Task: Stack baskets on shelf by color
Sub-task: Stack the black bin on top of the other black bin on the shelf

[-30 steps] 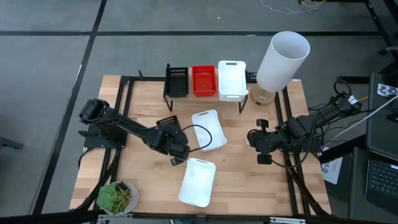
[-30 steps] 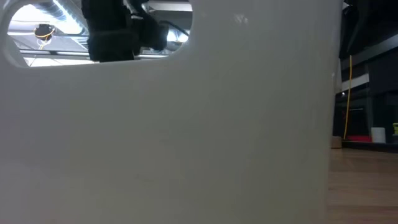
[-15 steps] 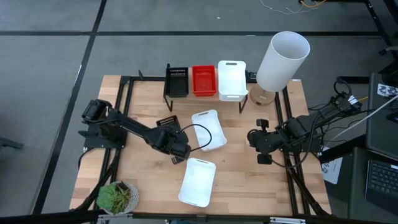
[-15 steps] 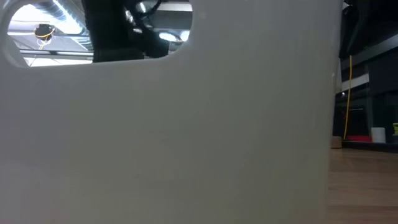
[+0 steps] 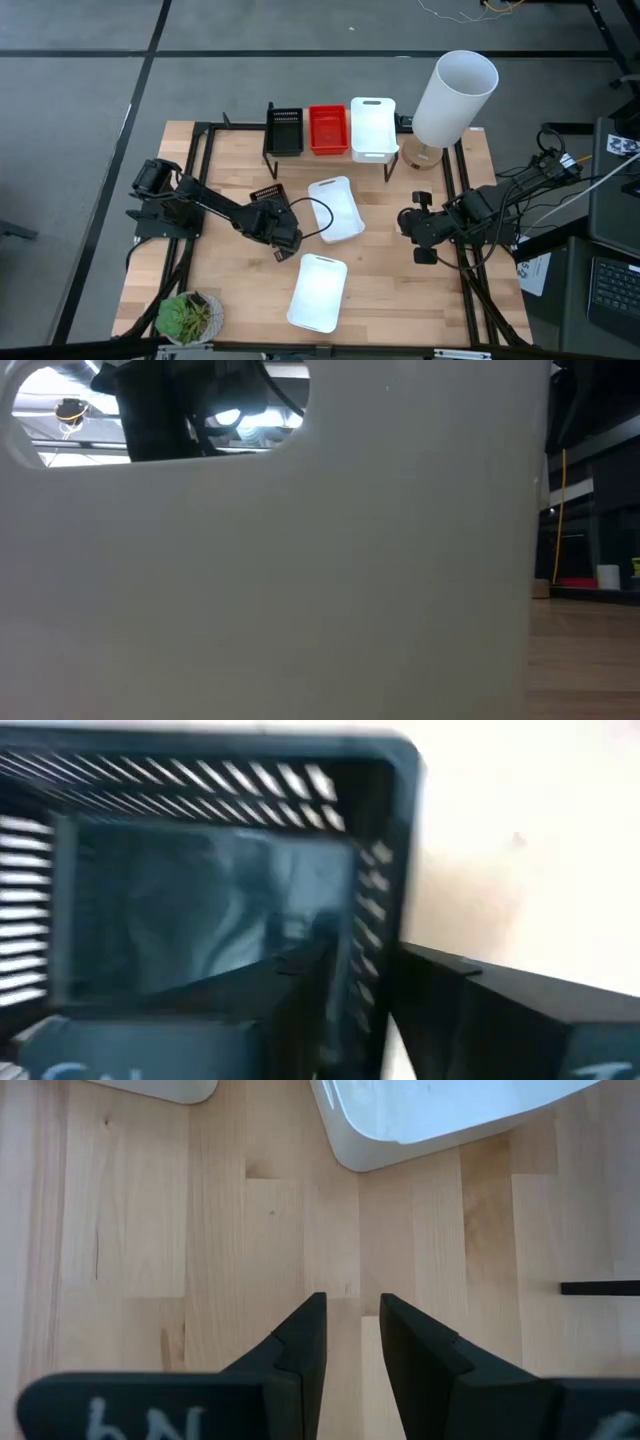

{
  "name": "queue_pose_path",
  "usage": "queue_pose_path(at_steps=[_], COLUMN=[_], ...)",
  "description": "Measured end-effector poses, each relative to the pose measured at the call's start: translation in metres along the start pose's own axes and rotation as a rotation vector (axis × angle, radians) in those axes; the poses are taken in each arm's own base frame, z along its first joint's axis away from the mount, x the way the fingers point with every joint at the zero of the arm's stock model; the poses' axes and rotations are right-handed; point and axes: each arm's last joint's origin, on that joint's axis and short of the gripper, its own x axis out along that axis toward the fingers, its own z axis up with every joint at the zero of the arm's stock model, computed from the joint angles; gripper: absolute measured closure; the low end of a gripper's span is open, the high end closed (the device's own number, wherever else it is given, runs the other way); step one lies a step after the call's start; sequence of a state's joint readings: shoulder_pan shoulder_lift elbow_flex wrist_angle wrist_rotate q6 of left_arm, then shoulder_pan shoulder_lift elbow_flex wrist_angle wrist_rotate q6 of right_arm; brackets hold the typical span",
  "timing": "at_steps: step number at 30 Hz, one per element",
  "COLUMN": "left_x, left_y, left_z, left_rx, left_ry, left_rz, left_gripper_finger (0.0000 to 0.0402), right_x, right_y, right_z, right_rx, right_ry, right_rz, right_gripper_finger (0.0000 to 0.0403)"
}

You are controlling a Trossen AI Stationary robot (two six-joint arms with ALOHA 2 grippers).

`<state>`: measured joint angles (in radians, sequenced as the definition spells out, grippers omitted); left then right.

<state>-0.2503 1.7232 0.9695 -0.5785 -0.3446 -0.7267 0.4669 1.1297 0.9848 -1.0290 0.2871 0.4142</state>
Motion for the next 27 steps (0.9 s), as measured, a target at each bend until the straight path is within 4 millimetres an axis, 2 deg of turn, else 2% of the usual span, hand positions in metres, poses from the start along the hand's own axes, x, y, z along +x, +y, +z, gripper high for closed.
queue_pose_path(at_steps=[5, 10, 13, 19, 23, 27], left_x=[-0.002, -0.024, -0.051, -0.123, -0.171, -0.208], left_y=[-0.005, -0.02, -0.032, -0.042, -0.037, -0.014], left_z=[-0.002, 0.012, 0.028, 0.059, 0.079, 0.1], left_rx=[-0.005, -0.013, 0.027, 0.091, 0.208, 0.304], left_ry=[0.04, 0.058, 0.038, -0.058, -0.198, -0.315], left_rz=[-0.064, -0.162, -0.189, -0.154, -0.077, 0.08], left_gripper_finger=[0.039, 0.04, 0.0401, 0.0401, 0.0401, 0.0401], right_x=[0.0, 0.0, 0.0, 0.0, 0.0, 0.0], right_y=[0.0, 0.0, 0.0, 0.0, 0.0, 0.0], right_z=[0.0, 0.0, 0.0, 0.001, 0.001, 0.001], right_rx=[0.0, 0.0, 0.001, 0.001, -0.001, -0.002], right_ry=[0.0, -0.001, -0.004, -0.006, -0.006, -0.006], right_rz=[0.0, 0.001, 0.002, 0.002, 0.003, 0.003], right_gripper_finger=[0.0306, 0.0306, 0.0306, 0.0306, 0.0306, 0.0306])
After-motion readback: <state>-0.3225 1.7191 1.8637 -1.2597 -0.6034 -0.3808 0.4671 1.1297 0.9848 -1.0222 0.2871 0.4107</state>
